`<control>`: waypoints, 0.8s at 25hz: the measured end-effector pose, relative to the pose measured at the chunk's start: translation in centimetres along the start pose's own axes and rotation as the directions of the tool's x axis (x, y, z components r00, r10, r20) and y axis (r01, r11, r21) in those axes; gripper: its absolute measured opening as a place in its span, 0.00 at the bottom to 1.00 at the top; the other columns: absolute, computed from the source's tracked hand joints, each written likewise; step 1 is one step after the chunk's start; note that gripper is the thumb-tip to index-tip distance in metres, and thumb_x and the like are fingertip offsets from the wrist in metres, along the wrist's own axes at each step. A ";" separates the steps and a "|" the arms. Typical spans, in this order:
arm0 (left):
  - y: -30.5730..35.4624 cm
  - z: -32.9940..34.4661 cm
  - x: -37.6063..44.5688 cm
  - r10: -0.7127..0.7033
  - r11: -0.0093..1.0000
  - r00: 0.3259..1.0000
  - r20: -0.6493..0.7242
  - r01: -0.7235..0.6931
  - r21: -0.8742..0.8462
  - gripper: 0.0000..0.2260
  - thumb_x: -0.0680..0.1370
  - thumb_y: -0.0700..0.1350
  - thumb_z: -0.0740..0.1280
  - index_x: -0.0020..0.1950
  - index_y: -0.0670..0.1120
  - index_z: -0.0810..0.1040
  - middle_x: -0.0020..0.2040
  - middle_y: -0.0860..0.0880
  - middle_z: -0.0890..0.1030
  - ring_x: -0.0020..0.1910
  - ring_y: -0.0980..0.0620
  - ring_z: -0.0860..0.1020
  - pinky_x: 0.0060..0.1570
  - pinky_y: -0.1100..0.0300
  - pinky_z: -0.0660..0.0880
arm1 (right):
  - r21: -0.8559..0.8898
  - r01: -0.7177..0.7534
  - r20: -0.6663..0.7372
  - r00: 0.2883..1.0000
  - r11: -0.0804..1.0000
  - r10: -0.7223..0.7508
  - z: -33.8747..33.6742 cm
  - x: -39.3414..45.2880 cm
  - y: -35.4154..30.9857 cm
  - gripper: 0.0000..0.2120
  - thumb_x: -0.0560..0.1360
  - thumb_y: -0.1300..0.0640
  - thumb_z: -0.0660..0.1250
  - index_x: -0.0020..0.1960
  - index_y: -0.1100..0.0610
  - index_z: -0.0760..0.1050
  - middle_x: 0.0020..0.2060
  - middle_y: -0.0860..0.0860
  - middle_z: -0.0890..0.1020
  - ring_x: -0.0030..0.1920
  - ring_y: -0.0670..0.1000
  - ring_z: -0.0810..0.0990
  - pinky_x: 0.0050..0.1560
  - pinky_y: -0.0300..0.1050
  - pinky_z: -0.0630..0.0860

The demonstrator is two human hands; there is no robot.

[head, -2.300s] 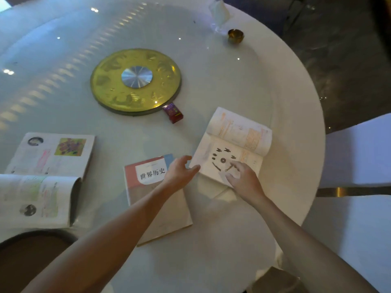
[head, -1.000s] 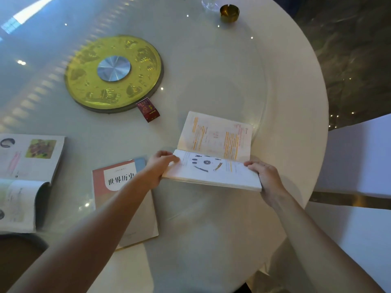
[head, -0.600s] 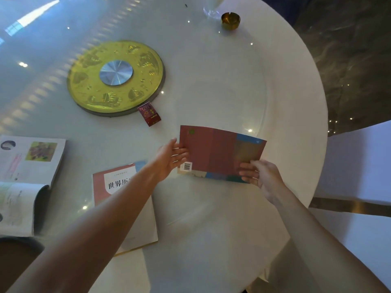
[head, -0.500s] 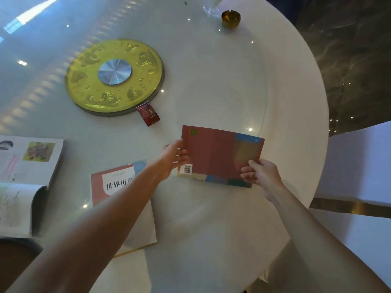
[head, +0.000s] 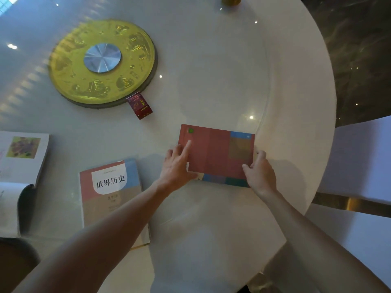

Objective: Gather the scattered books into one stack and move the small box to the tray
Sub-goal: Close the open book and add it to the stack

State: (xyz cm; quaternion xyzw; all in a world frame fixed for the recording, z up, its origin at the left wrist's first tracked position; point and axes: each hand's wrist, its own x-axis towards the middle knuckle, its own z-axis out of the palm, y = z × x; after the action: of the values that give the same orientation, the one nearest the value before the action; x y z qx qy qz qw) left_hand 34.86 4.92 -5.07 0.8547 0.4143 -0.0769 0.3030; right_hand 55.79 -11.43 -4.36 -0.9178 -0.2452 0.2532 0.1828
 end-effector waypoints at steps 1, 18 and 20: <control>0.1 0.3 -0.2 0.021 0.999 1.000 -0.008 -0.021 0.041 0.45 0.68 0.57 0.77 0.80 0.52 0.60 0.71 0.43 0.65 0.66 0.41 0.64 0.70 0.46 0.66 | -0.073 0.117 -0.019 0.993 0.990 -0.119 0.4 -0.6 0.2 0.27 0.77 0.53 0.71 0.72 0.58 0.68 0.59 0.58 0.78 0.58 0.59 0.79 0.54 0.55 0.79; 0.2 -1.2 -4.9 0.095 0.985 0.992 0.080 -0.105 0.138 0.33 0.72 0.61 0.73 0.75 0.59 0.68 0.71 0.50 0.72 0.70 0.46 0.68 0.69 0.48 0.63 | -0.540 0.715 0.093 0.575 0.444 -0.813 -0.6 -4.8 -2.6 0.06 0.67 0.64 0.71 0.43 0.59 0.80 0.35 0.55 0.82 0.35 0.59 0.81 0.38 0.51 0.78; 0.4 -1.7 -5.4 0.084 0.992 0.996 -0.025 -0.081 0.099 0.24 0.77 0.57 0.69 0.72 0.57 0.72 0.64 0.47 0.77 0.64 0.44 0.74 0.64 0.49 0.67 | -0.561 0.738 0.014 0.463 0.376 -0.886 -1.5 -4.8 -4.9 0.05 0.71 0.65 0.69 0.44 0.58 0.81 0.35 0.54 0.83 0.36 0.59 0.81 0.46 0.53 0.76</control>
State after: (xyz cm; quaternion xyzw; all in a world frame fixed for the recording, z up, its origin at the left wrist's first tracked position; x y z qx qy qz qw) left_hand 31.47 2.17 -1.51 0.8859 0.3790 -0.0719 0.2578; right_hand 51.27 -10.42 0.93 -0.7110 -0.6942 -0.0807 0.0776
